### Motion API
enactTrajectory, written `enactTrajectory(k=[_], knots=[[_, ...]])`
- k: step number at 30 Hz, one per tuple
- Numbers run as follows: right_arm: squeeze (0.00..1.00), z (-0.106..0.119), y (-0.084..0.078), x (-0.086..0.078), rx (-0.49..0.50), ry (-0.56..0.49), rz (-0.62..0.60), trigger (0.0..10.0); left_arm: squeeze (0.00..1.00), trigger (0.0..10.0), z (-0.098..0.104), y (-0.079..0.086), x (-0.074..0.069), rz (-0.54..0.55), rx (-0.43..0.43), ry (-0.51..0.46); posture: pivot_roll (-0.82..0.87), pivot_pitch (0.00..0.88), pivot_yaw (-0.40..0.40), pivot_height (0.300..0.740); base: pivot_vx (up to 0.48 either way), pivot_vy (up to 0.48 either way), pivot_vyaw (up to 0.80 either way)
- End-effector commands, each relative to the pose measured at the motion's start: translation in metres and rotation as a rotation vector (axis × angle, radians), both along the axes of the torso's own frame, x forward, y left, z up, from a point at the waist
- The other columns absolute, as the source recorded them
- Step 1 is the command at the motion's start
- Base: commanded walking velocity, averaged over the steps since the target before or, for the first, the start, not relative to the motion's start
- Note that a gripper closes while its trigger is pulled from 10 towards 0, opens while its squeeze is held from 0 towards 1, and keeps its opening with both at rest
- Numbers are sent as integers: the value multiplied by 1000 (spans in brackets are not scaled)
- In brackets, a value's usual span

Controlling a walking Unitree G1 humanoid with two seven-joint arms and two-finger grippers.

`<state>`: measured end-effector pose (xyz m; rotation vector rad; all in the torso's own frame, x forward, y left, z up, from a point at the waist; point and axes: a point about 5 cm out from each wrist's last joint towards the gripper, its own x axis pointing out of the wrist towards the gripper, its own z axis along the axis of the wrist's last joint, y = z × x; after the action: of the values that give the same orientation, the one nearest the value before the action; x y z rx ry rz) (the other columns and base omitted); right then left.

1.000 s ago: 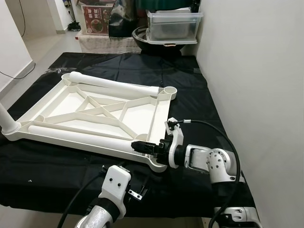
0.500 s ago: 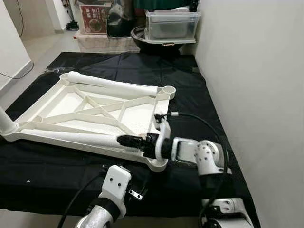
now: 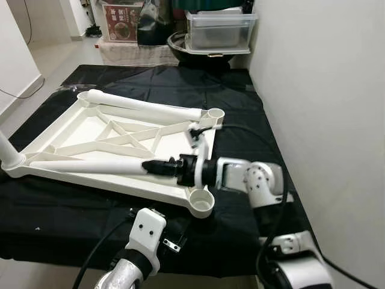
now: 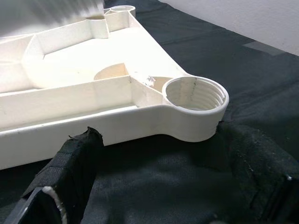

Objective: Building children table

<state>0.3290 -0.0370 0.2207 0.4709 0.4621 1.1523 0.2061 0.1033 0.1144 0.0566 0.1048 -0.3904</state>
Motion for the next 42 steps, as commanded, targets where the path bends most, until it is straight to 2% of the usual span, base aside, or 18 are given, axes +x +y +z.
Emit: enactTrajectory(k=[1,7,11,17,25,28,29,30,31,32,34,35,37,38,39,40,41,42], knots=[[0,5,-3,6,2,-24,-13,0,0,10000,-3,0,-1,-8,11,17,98,84,-57,740,0,0,0],[0,14,-17,19,16,-79,-67,0,0,10000,-4,0,0,-10,14,15,99,80,-58,740,0,0,0],[0,17,-22,20,38,-98,-69,0,0,10000,-4,0,1,-9,14,15,100,81,-57,740,0,0,0],[0,24,-42,16,150,-149,9,0,0,10000,-3,1,2,-11,18,10,105,73,-55,740,0,0,0],[0,27,-63,19,217,-158,-1,0,0,10000,-3,2,2,-13,6,6,106,66,-51,740,0,0,0],[0,23,-89,25,249,-143,-89,0,0,10000,10,9,8,42,-108,-15,101,58,-52,740,0,0,0],[0,23,-89,25,249,-143,-89,0,0,10000,10,9,8,42,-108,-15,101,58,-52,740,0,0,0],[0,20,-97,25,277,-123,-108,0,459,10000,16,13,13,81,-163,-30,104,54,-54,740,0,0,0],[0,19,-101,24,295,-110,-115,0,459,10000,20,16,17,105,-196,-41,104,54,-54,740,0,0,0],[0,14,-108,21,322,-86,-118,0,1000,10000,29,23,26,143,-273,-58,103,44,-50,740,0,0,0],[0,5,-119,15,367,-49,-116,0,1000,10000,44,34,39,182,-403,-86,103,43,-49,740,0,0,0],[0,5,-119,15,367,-49,-116,0,1000,10000,44,34,39,182,-403,-86,103,43,-49,740,0,0,0],[0,-1,-128,9,420,-18,-116,0,1000,10000,59,43,48,182,-524,-114,100,34,-43,740,0,0,0],[0,-1,-128,9,420,-18,-116,0,1000,10000,59,43,48,182,-524,-114,100,34,-43,740,0,0,0],[0,-3,-131,5,449,-8,-110,0,1000,10000,65,48,52,179,-576,-126,98,32,-38,740,0,0,0],[0,-3,-131,5,449,-8,-110,0,1000,10000,65,48,52,179,-576,-126,98,32,-38,740,0,0,0],[0,-6,-133,1,471,5,-102,0,0,10000,69,51,55,166,-640,-126,97,25,-38,740,0,0,0],[0,-10,-135,-3,494,18,-94,0,0,10000,71,54,57,144,-679,-126,98,26,-38,740,0,0,0]])
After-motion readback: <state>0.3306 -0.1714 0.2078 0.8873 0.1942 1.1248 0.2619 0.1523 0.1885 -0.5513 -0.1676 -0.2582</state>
